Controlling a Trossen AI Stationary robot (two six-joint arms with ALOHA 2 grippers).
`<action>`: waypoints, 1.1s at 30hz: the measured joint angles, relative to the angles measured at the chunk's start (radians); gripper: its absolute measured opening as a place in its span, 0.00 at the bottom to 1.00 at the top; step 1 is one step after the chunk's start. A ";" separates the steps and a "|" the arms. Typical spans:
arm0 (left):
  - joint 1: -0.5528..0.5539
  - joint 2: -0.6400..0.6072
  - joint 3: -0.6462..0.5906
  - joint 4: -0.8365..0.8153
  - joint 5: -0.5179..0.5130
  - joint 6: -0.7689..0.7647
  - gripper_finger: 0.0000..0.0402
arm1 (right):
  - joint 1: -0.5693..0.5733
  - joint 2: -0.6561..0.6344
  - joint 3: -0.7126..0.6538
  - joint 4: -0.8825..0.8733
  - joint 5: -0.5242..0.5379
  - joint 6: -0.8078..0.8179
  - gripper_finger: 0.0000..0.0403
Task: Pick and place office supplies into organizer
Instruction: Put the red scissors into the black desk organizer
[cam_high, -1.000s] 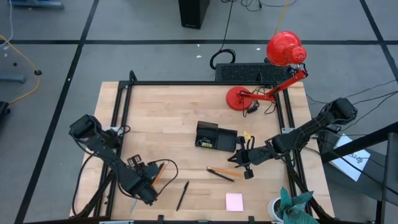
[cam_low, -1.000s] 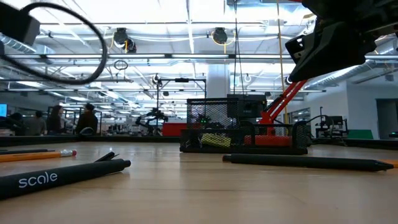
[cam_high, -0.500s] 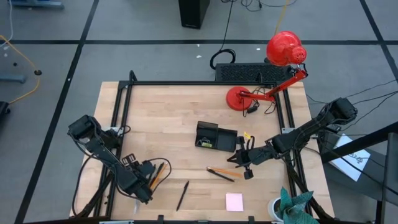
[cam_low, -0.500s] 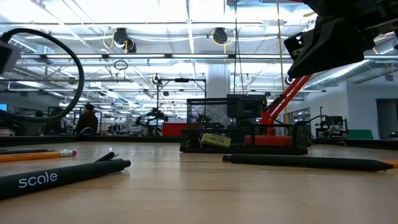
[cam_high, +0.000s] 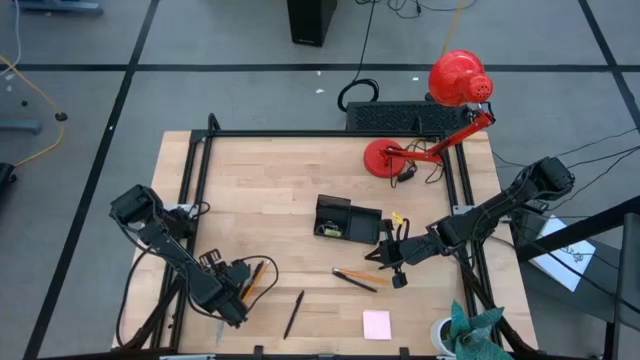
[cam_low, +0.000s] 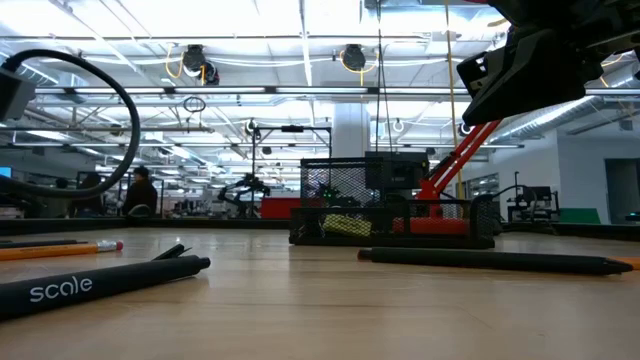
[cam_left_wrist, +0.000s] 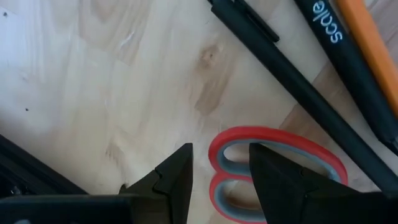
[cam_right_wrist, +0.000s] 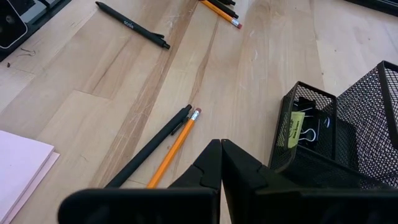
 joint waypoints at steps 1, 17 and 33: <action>0.000 0.000 0.000 0.000 -0.011 0.002 0.40 | 0.000 0.000 0.000 0.000 0.000 0.000 0.00; -0.001 -0.011 -0.126 0.207 -0.075 -0.004 0.39 | 0.000 0.000 0.000 0.000 0.000 0.011 0.00; -0.018 0.001 -0.117 0.216 -0.205 0.032 0.05 | 0.000 0.000 0.000 0.000 0.000 0.008 0.00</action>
